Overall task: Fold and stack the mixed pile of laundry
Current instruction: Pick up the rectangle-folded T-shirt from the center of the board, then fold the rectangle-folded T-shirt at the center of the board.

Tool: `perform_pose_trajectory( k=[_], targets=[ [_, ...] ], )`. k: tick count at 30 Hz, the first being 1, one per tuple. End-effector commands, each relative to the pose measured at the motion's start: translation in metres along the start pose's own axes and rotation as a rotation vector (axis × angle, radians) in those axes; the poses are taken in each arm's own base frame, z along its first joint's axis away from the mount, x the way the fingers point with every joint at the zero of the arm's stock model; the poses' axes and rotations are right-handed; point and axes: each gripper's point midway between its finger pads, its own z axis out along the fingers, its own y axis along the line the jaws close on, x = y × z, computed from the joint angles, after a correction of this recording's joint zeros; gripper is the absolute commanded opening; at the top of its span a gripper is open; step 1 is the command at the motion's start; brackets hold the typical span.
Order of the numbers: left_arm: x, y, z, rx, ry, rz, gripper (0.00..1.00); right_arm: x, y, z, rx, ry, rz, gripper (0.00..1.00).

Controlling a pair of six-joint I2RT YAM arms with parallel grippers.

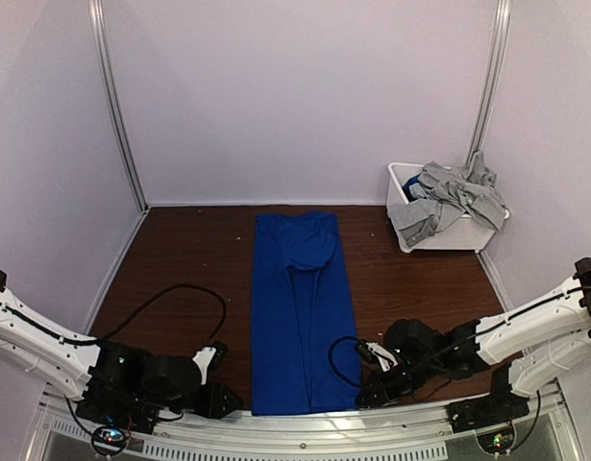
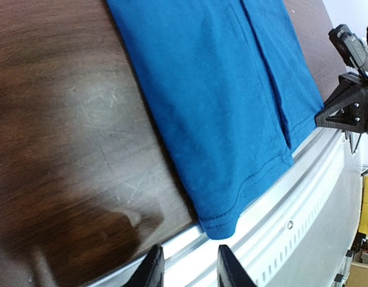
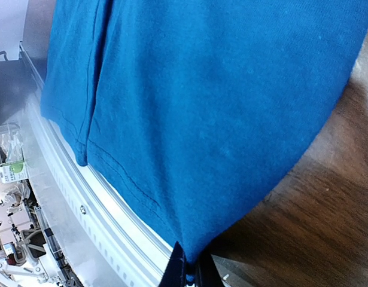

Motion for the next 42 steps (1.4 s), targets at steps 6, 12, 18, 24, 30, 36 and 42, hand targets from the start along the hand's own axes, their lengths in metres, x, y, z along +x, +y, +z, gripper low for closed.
perform_pose_trajectory(
  k=[6, 12, 18, 24, 30, 36, 42],
  targets=[
    [0.007, -0.003, 0.019, -0.071, 0.051, 0.011, 0.21, 0.007, -0.011, 0.005, 0.037, 0.021, 0.015, 0.0],
    [0.01, -0.014, 0.032, -0.058, 0.076, 0.033, 0.22, 0.005, -0.008, 0.002, 0.033, 0.014, 0.006, 0.0],
    [0.01, -0.02, 0.038, -0.109, 0.103, 0.072, 0.23, 0.004, -0.006, 0.001, 0.032, 0.012, 0.001, 0.0],
    [0.016, -0.012, 0.043, -0.179, 0.141, 0.064, 0.23, 0.004, -0.005, 0.001, 0.031, 0.012, -0.004, 0.0],
    [0.021, -0.003, 0.042, -0.238, 0.17, 0.068, 0.05, 0.004, -0.002, 0.0, 0.02, 0.01, -0.012, 0.0],
    [0.0, -0.029, 0.021, -0.111, 0.083, 0.077, 0.0, -0.004, 0.023, -0.01, -0.04, -0.039, -0.065, 0.0],
    [-0.02, -0.052, 0.002, -0.028, 0.013, 0.116, 0.0, -0.022, 0.042, -0.025, -0.05, -0.114, -0.097, 0.0]
  ],
)
